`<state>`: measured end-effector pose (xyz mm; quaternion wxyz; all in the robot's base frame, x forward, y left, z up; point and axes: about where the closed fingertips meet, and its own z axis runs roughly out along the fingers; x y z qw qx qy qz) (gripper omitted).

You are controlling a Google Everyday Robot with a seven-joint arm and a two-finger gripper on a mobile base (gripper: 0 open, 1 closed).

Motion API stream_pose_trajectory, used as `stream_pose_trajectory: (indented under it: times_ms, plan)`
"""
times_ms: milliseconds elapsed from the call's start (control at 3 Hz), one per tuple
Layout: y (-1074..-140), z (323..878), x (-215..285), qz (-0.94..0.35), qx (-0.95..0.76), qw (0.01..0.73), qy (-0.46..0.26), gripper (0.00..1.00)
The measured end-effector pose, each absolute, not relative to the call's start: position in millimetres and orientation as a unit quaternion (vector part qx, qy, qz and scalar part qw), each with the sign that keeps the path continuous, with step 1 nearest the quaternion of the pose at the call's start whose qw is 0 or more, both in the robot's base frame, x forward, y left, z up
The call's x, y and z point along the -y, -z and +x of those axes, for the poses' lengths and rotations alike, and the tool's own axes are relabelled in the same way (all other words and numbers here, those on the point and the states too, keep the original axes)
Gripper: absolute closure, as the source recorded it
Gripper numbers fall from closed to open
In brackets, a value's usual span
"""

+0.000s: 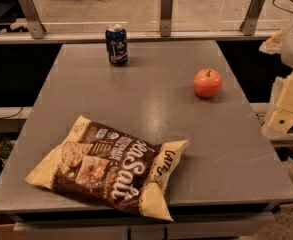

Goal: Pick apple

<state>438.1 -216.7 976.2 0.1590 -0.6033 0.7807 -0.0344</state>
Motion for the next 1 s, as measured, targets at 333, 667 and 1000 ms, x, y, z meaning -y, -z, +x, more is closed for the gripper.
stream_pose_trajectory:
  times_ms: [333, 667, 1000]
  plan:
    - [-976, 438, 217, -0.603, -0.781, 0.159, 0.034, 0.0]
    - [-975, 447, 219, -0.602, -0.778, 0.178, 0.026, 0.0]
    - [-965, 484, 227, -0.59, -0.779, 0.211, 0.022, 0.0]
